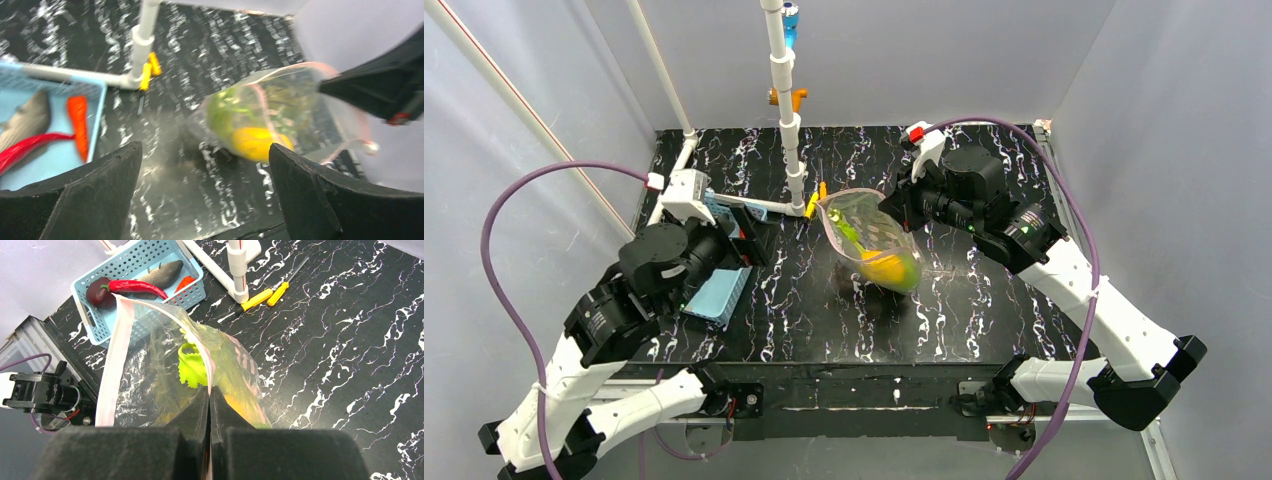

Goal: Place the food in the zip-top bag and seal the zipper
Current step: Pick up the fake vegetable from the bin.

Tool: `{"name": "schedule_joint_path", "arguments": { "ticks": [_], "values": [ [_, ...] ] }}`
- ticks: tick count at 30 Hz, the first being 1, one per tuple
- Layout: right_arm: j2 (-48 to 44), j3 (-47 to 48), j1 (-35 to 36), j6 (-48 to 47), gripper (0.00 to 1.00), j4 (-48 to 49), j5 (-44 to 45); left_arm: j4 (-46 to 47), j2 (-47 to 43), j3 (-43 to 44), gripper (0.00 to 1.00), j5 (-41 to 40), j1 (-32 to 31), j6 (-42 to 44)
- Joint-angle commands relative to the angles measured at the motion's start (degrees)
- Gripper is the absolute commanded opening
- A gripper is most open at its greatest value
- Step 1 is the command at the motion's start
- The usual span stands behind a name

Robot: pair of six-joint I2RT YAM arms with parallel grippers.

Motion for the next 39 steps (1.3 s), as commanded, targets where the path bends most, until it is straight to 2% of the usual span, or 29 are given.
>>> {"name": "schedule_joint_path", "arguments": {
  "ticks": [1, 5, 10, 13, 18, 20, 24, 28, 31, 36, 39],
  "values": [
    [-1.5, 0.5, 0.1, 0.1, 0.01, 3.4, -0.6, -9.5, -0.3, -2.5, 0.96, -11.7, -0.2, -1.7],
    [-1.3, 0.7, 0.1, 0.2, 0.01, 3.4, -0.8, -14.0, 0.3, -3.4, 0.96, -16.8, -0.2, -5.7],
    [-1.2, 0.8, 0.1, 0.2, 0.01, 3.1, -0.8, -14.8, 0.4, -4.5, 0.96, -20.4, -0.2, -7.8],
    [-1.3, 0.8, 0.1, 0.3, 0.01, 3.0, -0.8, -17.1, 0.2, -6.0, 0.98, -25.3, -0.2, -13.8],
    [-1.5, 0.9, 0.1, 0.3, 0.01, 2.8, -0.8, -15.6, 1.6, -10.5, 0.98, -22.8, 2.5, -16.2],
    [-1.7, 0.9, 0.1, 0.4, 0.01, 2.7, -0.8, -14.4, 3.1, -12.1, 0.98, -17.6, 7.2, -15.8],
    [-2.0, 1.0, 0.1, 0.4, 0.01, 2.4, -0.8, -7.9, 4.5, -17.8, 0.98, -1.9, 23.9, -14.0],
    [-2.7, 0.8, 0.1, 0.5, 0.01, 2.4, -0.6, -4.8, 8.1, -21.2, 0.98, 3.1, 35.3, -16.7],
    [-2.8, 0.7, 0.1, 0.4, 0.01, 2.4, -0.5, -3.8, 11.7, -21.8, 0.98, 6.8, 41.1, -19.4],
    [-3.1, 0.4, 0.1, 0.0, 0.01, 2.5, -0.2, 4.9, 15.9, -27.4, 0.98, 21.2, 55.0, -27.4],
    [-3.1, 0.2, 0.1, -0.2, 0.01, 2.6, 0.1, 5.3, 16.2, -28.9, 0.97, 20.7, 58.7, -32.7]
  ]
}}
